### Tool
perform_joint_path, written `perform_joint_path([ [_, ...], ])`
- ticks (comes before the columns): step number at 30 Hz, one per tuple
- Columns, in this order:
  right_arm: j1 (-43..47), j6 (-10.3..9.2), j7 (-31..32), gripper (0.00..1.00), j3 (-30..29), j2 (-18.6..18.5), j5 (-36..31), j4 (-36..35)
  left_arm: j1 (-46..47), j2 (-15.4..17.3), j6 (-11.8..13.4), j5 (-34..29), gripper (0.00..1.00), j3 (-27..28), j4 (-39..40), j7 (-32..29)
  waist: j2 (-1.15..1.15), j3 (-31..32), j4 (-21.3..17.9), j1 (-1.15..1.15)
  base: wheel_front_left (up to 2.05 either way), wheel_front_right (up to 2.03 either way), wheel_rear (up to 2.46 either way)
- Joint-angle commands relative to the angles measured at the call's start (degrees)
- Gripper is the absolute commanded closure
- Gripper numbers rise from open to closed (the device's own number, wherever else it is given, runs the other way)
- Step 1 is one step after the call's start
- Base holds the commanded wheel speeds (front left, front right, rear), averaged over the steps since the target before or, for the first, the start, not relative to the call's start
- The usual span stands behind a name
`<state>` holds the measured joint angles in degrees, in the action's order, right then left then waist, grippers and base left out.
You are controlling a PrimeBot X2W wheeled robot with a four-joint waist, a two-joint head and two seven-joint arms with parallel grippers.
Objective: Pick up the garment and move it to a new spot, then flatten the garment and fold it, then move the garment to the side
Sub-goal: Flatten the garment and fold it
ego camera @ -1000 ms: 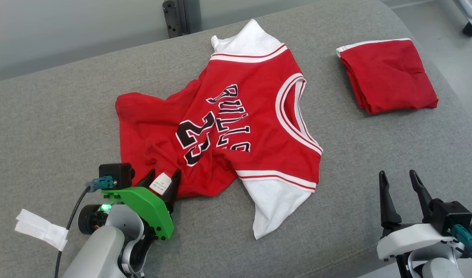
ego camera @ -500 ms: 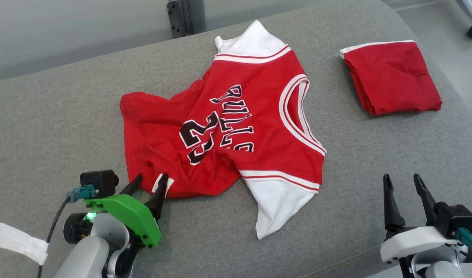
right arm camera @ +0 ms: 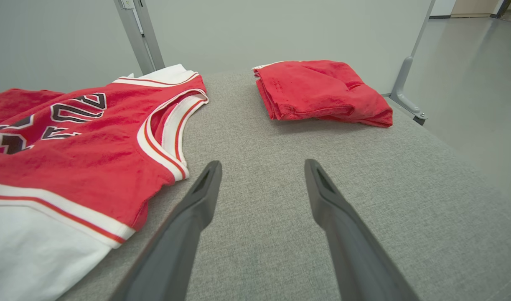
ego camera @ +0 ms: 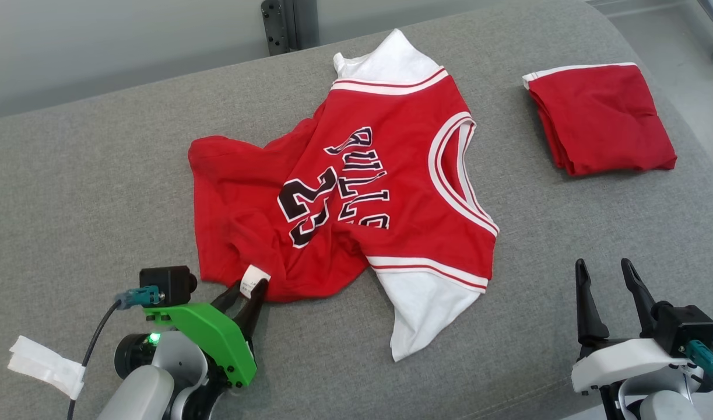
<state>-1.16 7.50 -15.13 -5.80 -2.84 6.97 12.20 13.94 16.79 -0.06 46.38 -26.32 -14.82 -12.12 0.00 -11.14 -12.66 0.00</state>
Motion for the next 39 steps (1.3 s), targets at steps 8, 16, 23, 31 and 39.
perform_joint_path([
  [8,1.7,-0.02,0.0,0.0,-1.0,-0.1,0.3,0.1,-2.0,0.7,-0.5,0.9,1.0,0.6,2.2,1.5,0.0,1.2,1.1,0.0,0.0,0.0,0.0],
  [16,4.8,-0.02,0.0,0.0,-2.0,-0.1,-0.5,0.1,-12.8,3.6,5.0,0.2,1.0,4.2,17.2,6.0,0.0,4.3,7.8,0.0,0.0,0.0,0.0],
  [23,4.9,-0.02,0.0,0.0,-1.2,-0.1,-1.9,-0.2,-24.4,0.7,9.7,1.3,1.0,2.4,21.6,7.5,0.0,4.7,15.2,0.0,0.0,0.0,0.0],
  [31,3.4,-0.02,0.0,0.0,-1.2,-0.2,-4.2,-0.2,-23.3,-7.8,6.5,2.2,0.0,-0.1,5.4,15.3,0.0,4.2,19.0,0.0,0.0,0.0,0.0],
  [39,3.9,-0.02,0.0,0.0,-1.1,-0.2,-3.3,-0.1,-24.9,-4.5,6.3,3.7,0.0,3.5,6.5,16.7,0.0,3.6,18.2,0.0,0.0,0.0,0.0],
])
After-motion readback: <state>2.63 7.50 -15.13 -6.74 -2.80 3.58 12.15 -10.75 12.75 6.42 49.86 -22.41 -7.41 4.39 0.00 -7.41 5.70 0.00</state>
